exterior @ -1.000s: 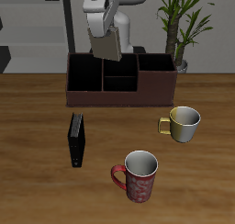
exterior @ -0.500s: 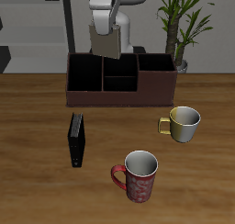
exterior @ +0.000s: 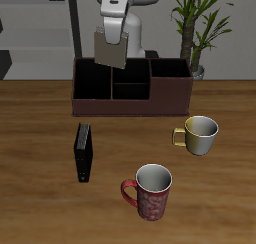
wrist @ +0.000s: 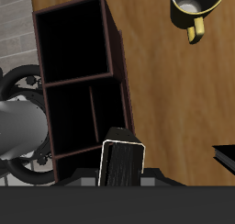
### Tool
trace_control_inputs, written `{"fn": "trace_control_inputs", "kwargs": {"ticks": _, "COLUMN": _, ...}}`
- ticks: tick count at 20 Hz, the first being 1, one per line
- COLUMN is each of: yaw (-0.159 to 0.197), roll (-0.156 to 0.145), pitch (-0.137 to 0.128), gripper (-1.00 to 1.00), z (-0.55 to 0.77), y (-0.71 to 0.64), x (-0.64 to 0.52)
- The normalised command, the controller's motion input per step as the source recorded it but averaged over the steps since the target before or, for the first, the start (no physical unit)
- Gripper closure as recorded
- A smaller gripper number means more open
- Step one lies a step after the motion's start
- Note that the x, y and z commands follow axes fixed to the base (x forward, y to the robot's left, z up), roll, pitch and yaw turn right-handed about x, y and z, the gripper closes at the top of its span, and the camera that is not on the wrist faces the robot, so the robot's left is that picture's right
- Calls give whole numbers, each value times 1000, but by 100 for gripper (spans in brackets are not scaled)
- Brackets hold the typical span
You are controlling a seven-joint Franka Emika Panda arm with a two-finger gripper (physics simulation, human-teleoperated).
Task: Place the yellow book into the back desk caddy's front compartment
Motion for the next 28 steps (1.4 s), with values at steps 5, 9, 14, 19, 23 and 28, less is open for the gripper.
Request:
{"fn": "trace_control_inputs", "kwargs": {"ticks": 5, "yaw": 17, "roll": -28, "pitch": -21, "gripper": 100, "z": 70, "y": -7, "x": 116}}
{"fn": "trace_control_inputs", "kwargs": {"ticks": 9, "yaw": 24, "roll": -4, "pitch": -18, "gripper": 100, "z": 19, "y": -3, "x": 57}}
{"fn": "trace_control_inputs", "kwargs": {"ticks": 14, "yaw": 6, "roll": 27, "pitch": -8, "gripper": 100, "z": 49, "y": 229, "x": 104}}
{"fn": "trace_control_inputs", "kwargs": {"ticks": 19, "yaw": 19, "roll": 14, "pitch": 4, "gripper": 100, "z": 14, "y": 154, "x": 74}}
{"fn": "trace_control_inputs", "kwargs": {"ticks": 23, "yaw": 30, "roll": 6, "pitch": 24, "gripper": 100, "z": -59, "y": 173, "x": 112}}
{"fn": "trace_control_inputs", "kwargs": {"ticks": 28, "yaw": 84, "roll": -1, "pitch": 49, "gripper": 100, "z": -194, "y": 112, "x": 57}}
